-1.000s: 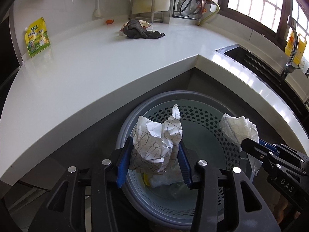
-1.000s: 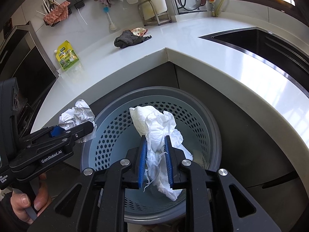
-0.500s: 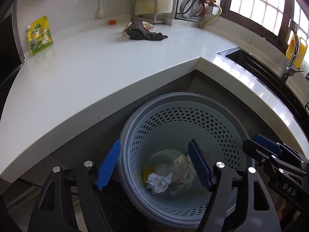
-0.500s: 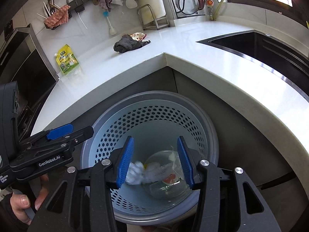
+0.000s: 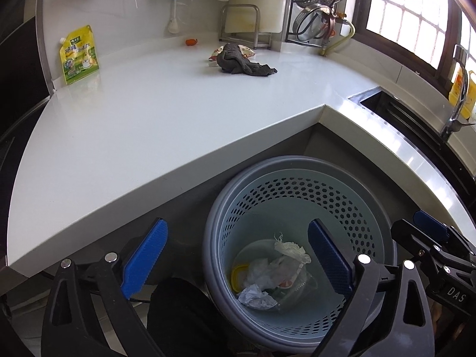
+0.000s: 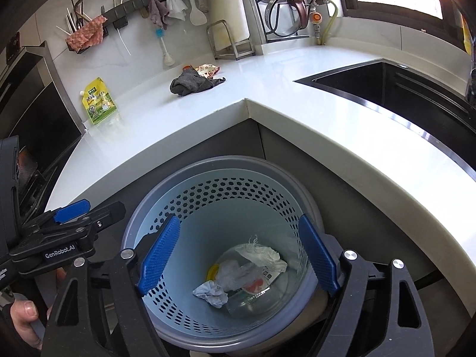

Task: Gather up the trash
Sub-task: 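Move both tools back to the grey towel on the counter, then grasp the grey towel with the right tool while the left tool grasps the blue item, then carry the grey towel and blue item over the basket with both tools, then open both tools to drop the towel and blue item into the basket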

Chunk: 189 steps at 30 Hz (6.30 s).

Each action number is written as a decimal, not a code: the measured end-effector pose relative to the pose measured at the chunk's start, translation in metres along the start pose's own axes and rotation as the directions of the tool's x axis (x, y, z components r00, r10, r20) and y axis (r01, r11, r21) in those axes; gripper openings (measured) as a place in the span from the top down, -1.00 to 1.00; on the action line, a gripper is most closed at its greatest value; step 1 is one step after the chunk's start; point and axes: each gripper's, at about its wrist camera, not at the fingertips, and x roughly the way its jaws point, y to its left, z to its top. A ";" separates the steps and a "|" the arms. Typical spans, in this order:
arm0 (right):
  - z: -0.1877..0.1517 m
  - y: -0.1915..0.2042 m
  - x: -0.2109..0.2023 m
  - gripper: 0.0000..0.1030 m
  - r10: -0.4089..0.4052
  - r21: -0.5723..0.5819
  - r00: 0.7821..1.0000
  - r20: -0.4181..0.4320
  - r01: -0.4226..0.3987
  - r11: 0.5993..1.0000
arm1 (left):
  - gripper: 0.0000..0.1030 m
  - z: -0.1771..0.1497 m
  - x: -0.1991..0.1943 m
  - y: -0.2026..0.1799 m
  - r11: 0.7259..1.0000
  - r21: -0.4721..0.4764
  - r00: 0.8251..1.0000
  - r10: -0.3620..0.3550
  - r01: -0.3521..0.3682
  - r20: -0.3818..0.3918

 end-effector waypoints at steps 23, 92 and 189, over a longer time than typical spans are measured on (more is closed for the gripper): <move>0.075 0.037 0.041 -0.66 -0.087 -0.059 0.996 0.021 0.088 0.994 | -0.86 0.050 0.003 0.042 0.997 -0.061 0.996 0.056 -0.052 0.075; 0.258 -0.007 0.162 0.46 0.059 -0.093 0.998 0.023 -0.057 0.994 | -0.86 0.251 0.198 0.019 0.994 -0.093 0.997 0.049 -0.054 -0.057; -0.019 0.005 0.016 0.45 0.093 0.027 0.982 -0.166 -0.089 0.996 | 0.78 -0.017 0.018 -0.030 0.995 0.100 0.996 0.000 0.008 -0.085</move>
